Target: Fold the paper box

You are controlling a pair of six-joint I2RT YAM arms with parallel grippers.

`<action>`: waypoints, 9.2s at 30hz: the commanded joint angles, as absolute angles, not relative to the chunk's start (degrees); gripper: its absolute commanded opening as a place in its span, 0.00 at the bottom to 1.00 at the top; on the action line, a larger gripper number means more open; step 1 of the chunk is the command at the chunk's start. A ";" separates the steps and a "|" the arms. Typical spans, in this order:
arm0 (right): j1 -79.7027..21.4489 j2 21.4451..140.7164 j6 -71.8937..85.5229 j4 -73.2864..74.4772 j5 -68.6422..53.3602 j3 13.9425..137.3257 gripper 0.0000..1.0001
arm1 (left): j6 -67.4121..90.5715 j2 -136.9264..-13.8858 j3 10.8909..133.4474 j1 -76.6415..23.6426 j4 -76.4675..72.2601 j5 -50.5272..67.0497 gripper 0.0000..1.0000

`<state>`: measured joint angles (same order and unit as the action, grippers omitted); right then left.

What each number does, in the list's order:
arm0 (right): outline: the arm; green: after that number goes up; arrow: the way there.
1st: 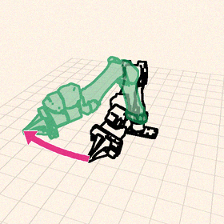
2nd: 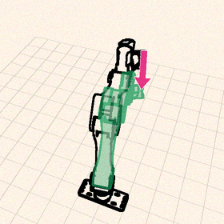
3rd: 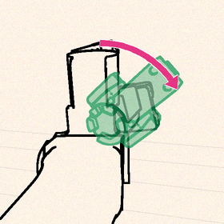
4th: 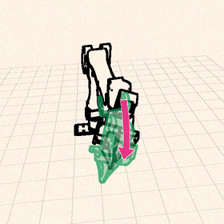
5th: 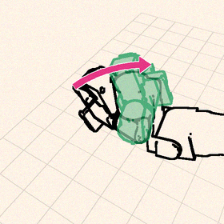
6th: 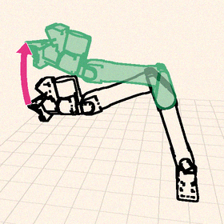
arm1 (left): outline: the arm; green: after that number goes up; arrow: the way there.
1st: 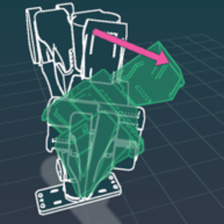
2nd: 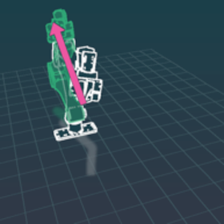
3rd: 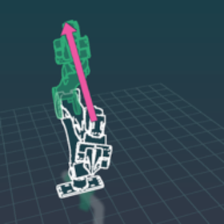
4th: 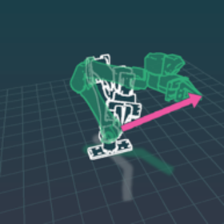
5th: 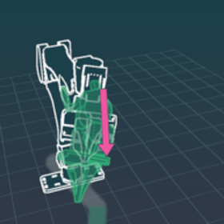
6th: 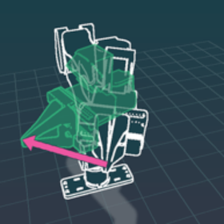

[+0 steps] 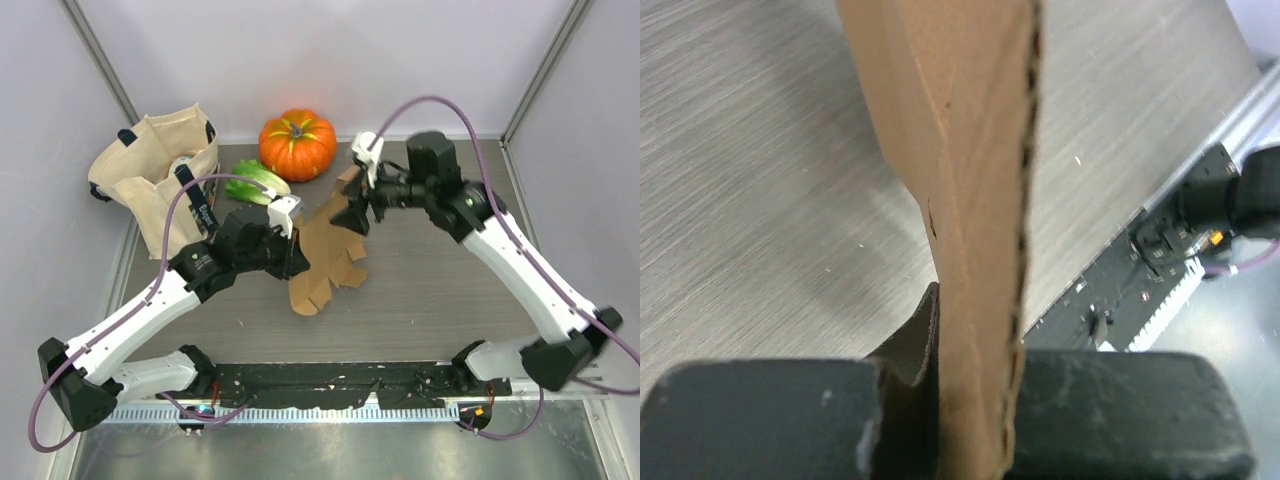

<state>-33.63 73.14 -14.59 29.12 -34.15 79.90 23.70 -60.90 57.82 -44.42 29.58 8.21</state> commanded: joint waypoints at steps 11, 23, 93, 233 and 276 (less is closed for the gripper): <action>-34.72 85.17 -26.37 38.76 -43.68 96.42 0.76 | 15.65 -59.94 65.74 -44.03 36.39 19.69 0.00; -35.77 84.38 -27.07 37.97 -47.82 91.06 0.26 | 13.27 -60.03 67.33 -44.03 39.55 18.46 0.00; -16.79 88.32 24.08 -7.29 -61.69 57.65 0.01 | 10.55 -86.39 77.70 -25.41 37.10 21.43 0.94; -24.08 83.94 20.64 -4.99 -38.93 58.71 0.01 | 44.47 -94.57 76.20 -39.90 17.32 7.38 0.00; -21.36 80.68 19.86 -3.96 -37.71 52.30 0.01 | 45.26 -93.87 68.04 -25.75 19.61 1.82 0.00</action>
<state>-21.30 82.63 18.87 -0.14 -37.39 51.81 44.10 -94.72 68.14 -25.50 21.91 -1.54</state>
